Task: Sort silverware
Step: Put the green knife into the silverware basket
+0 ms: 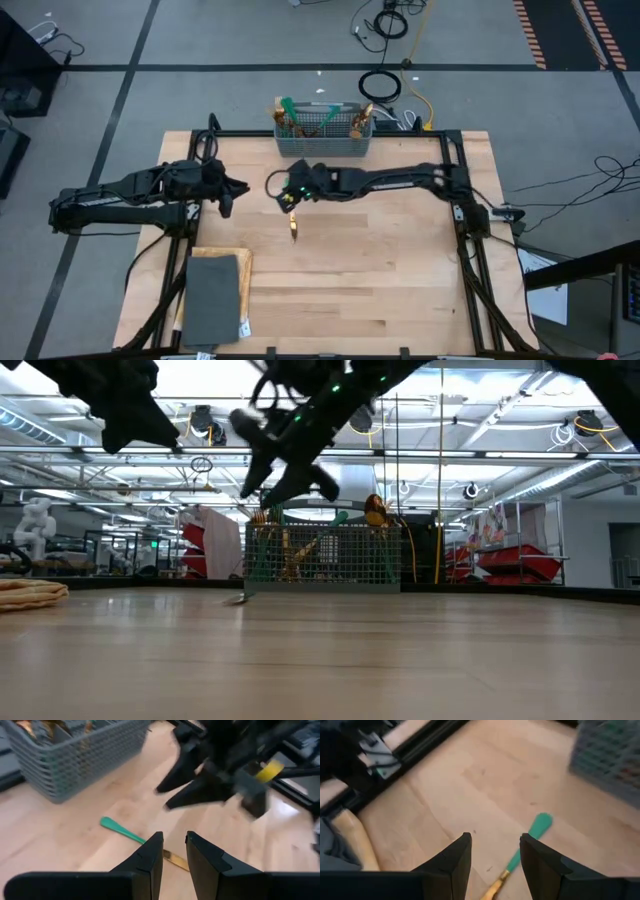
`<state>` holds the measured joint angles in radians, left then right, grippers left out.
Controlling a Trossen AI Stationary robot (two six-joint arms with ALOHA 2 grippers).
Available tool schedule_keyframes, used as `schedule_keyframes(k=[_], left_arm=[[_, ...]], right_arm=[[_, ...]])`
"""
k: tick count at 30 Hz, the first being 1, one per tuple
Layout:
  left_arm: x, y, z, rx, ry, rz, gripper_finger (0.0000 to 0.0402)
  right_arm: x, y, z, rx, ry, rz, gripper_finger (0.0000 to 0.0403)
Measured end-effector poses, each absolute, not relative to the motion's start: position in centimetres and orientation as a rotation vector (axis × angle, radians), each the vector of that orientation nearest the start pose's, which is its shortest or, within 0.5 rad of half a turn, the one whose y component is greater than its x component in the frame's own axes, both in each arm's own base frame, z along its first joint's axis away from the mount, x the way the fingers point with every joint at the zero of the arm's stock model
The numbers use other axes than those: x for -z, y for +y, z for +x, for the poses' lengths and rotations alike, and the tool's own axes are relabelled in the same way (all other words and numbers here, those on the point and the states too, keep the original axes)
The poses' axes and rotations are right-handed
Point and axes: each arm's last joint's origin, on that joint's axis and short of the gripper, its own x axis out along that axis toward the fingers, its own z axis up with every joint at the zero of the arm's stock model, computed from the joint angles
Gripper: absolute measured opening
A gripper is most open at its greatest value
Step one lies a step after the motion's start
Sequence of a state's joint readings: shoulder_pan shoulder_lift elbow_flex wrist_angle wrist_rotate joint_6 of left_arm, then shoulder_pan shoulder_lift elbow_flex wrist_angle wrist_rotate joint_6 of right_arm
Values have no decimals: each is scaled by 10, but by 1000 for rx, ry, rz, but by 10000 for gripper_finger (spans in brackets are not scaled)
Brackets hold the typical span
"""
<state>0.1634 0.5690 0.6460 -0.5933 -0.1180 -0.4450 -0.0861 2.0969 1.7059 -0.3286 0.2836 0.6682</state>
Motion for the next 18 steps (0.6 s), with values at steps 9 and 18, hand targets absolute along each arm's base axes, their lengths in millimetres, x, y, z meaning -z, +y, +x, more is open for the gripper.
schedule_keyframes(k=[9,18], left_arm=[[-277,21,119,-325,459,-484,90],[-277,21,119,-324,460,-483,90]], right_arm=[[-180,-43,508,487,675,626,123],[-159,-19,502,483,830,642,74]])
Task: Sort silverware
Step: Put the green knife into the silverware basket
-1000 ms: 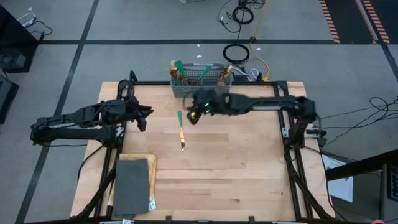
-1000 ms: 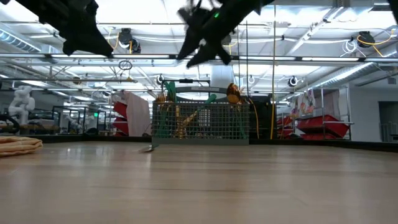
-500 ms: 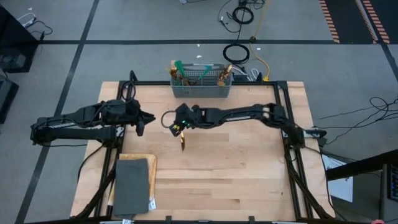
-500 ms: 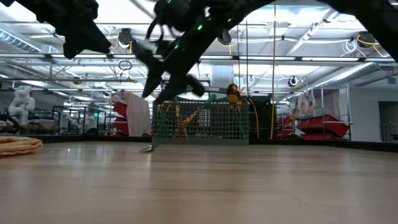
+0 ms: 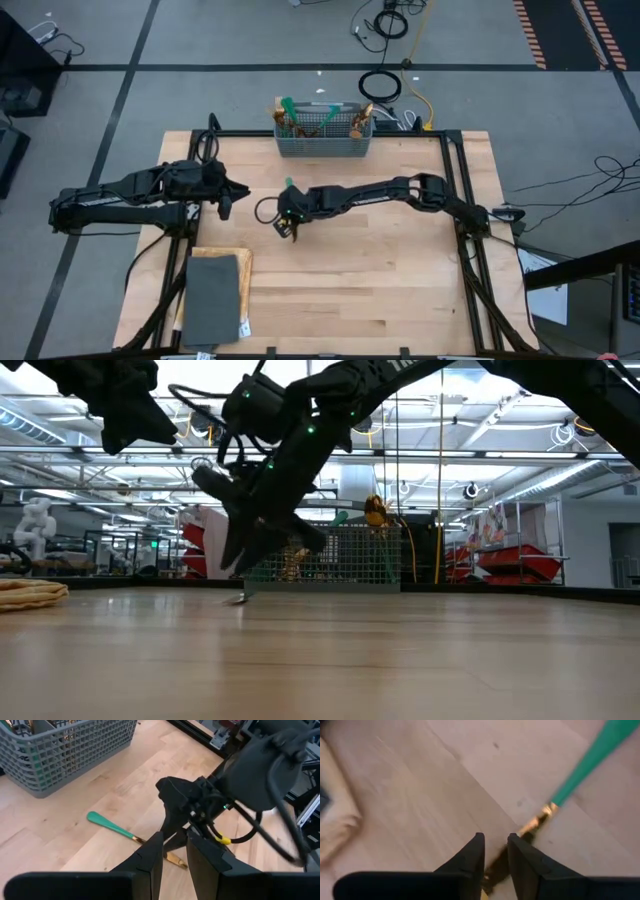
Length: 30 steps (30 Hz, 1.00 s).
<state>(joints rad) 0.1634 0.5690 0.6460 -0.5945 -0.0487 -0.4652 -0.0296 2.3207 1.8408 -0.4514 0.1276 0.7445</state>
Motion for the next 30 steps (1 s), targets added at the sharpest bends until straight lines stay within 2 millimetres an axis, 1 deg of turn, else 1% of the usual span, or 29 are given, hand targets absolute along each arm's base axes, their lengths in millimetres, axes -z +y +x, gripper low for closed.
schedule_keyframes(k=[6,12,18,30], left_arm=[[-277,21,119,-328,459,-478,90],[-277,21,119,-328,459,-479,90],[-277,21,119,-331,459,-478,90],[-277,21,119,-333,458,-480,90]], right_arm=[[-155,-14,496,503,907,617,51],[-156,-14,497,488,904,605,33],[-156,-9,497,468,910,580,5],[-155,-2,499,419,910,511,0]])
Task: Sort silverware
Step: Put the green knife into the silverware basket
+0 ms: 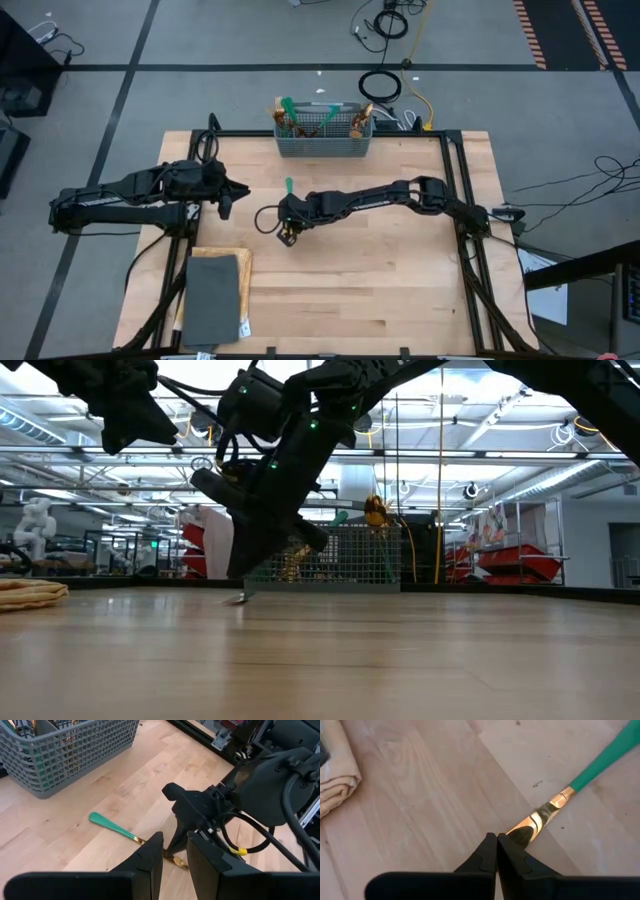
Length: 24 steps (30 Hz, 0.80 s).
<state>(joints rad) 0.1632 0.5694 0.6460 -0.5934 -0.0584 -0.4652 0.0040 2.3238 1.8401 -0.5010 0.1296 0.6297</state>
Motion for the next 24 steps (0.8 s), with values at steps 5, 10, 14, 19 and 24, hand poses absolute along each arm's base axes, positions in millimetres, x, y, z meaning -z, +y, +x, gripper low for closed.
schedule_keyframes(k=[5,10,14,19,24], left_arm=[[-277,22,119,-337,456,-480,90],[-277,22,119,-342,456,-478,90],[-277,22,119,-343,455,-478,90],[-277,22,119,-343,455,-478,90],[-277,22,119,-343,455,-478,90]], right_arm=[[-149,1,500,393,920,511,0],[-139,6,500,376,964,505,0],[-138,9,498,375,980,499,0],[-135,9,488,436,1080,504,0],[-134,16,479,458,1169,470,0]])
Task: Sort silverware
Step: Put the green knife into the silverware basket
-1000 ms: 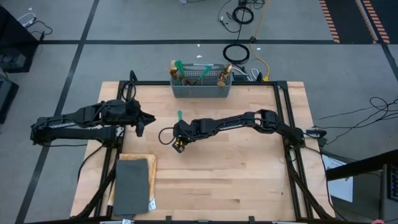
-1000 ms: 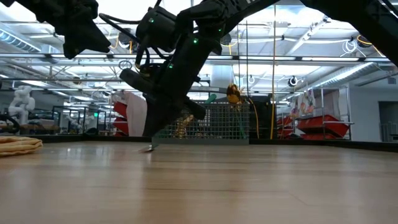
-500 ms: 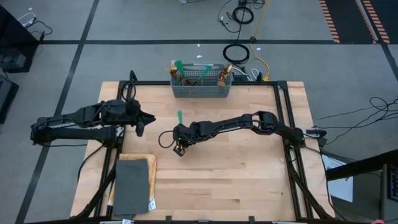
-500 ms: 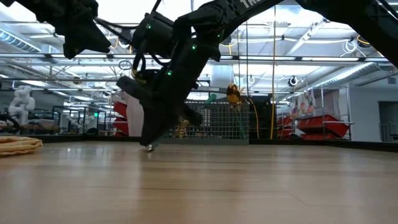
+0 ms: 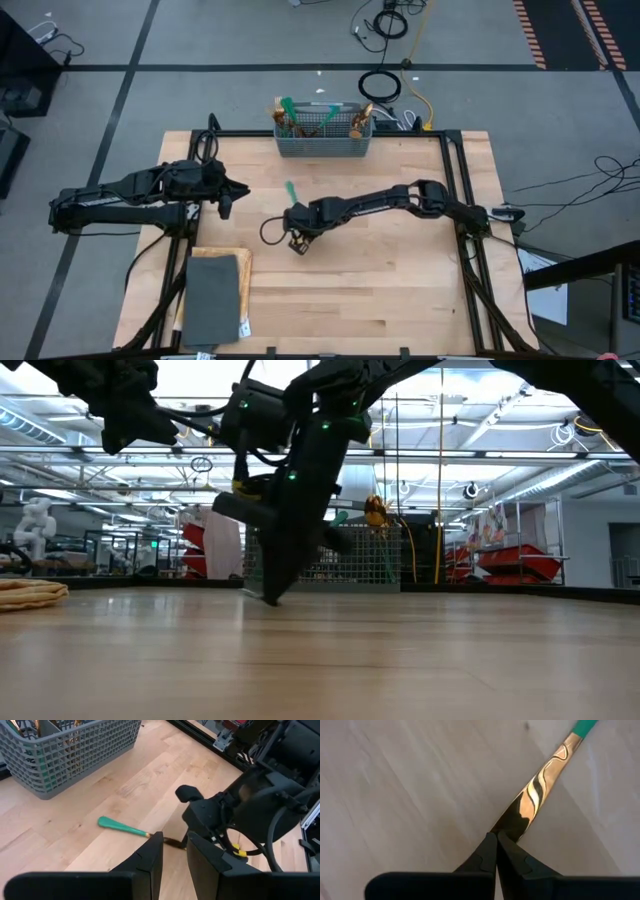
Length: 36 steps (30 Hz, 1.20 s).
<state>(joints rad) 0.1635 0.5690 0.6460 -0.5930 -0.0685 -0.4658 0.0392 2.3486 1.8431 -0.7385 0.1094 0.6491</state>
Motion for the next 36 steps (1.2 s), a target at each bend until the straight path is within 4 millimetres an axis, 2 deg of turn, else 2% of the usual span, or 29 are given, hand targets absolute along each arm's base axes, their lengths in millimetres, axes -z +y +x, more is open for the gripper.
schedule_keyframes(k=[5,11,14,18,22,26,30,33,36], left_arm=[[-277,22,119,-343,455,-478,90],[-277,22,119,-342,455,-477,90],[-277,22,119,-342,457,-473,90],[-277,22,119,-340,457,-468,90],[-277,22,119,-336,460,-451,90],[-277,22,119,-334,460,-443,90],[-277,22,119,-334,460,-442,90],[-277,22,119,-335,461,-444,90],[-276,22,119,-336,466,-445,90]], right_arm=[[-134,23,467,482,1281,438,0],[-145,32,451,491,1400,391,0],[-156,39,439,464,1479,336,0],[-183,47,423,462,1534,301,0],[-203,47,417,521,1482,376,7],[-211,29,421,582,1398,484,54],[-206,3,431,614,1334,569,131],[-204,-19,431,619,1349,659,185],[-202,-38,431,635,1344,692,220]])
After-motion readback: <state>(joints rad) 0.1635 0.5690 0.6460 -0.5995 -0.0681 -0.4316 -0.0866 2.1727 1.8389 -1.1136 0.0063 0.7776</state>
